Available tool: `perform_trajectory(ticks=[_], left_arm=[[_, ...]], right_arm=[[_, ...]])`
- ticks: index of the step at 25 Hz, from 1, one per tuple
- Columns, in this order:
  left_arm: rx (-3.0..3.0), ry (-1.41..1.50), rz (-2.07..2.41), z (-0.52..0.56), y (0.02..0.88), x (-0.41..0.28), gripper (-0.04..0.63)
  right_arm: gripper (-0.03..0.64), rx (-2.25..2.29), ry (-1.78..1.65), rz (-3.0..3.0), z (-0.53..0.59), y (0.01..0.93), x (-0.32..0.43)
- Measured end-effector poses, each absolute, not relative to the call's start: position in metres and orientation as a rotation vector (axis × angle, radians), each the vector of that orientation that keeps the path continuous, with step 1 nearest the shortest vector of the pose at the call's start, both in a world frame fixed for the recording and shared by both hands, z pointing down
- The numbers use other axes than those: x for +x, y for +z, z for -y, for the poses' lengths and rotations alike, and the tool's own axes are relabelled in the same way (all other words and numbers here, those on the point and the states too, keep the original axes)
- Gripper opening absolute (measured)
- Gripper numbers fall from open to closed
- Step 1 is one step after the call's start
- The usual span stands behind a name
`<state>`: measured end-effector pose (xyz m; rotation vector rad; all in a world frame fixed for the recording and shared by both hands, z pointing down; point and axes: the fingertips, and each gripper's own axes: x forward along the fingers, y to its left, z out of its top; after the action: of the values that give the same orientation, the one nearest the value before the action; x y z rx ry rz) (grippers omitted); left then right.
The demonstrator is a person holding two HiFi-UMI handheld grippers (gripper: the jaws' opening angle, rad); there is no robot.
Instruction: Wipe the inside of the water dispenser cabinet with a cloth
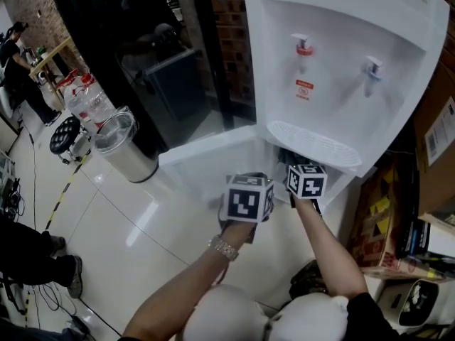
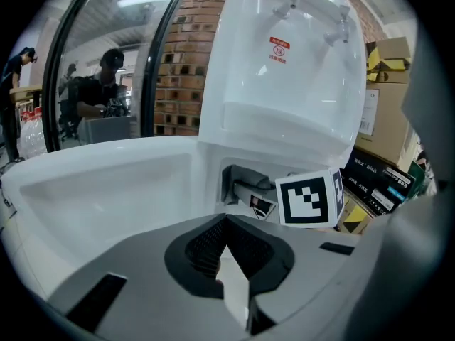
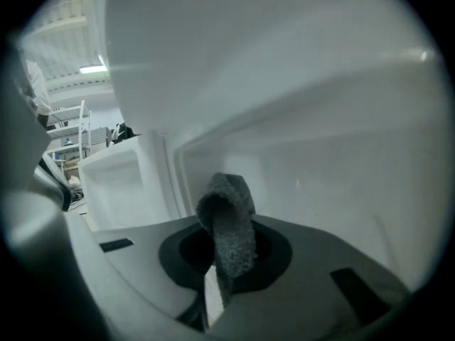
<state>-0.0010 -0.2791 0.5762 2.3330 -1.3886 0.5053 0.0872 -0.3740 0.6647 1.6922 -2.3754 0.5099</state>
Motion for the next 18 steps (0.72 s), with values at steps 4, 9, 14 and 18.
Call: perform_trajectory(ticks=[4,9,14,18], left_arm=[[2.336,0.527,1.374,0.274,0.58,0.004,0.002],[2.334,0.53,1.353,0.269,0.583,0.006,0.002],[2.343,0.493,1.35,0.27,0.577,0.008,0.002],[2.329,0.486,1.381,0.275,0.578,0.003,0.002]], right_arm=[[0.02,1.618,0.589,2.347,0.381,0.69,0.076],[0.02,1.487,0.728,2.196,0.36,0.77,0.076],[0.02,1.481,0.751,2.143,0.351,0.79,0.091],[0.02,1.685,0.676,2.217,0.375,0.732,0.115]])
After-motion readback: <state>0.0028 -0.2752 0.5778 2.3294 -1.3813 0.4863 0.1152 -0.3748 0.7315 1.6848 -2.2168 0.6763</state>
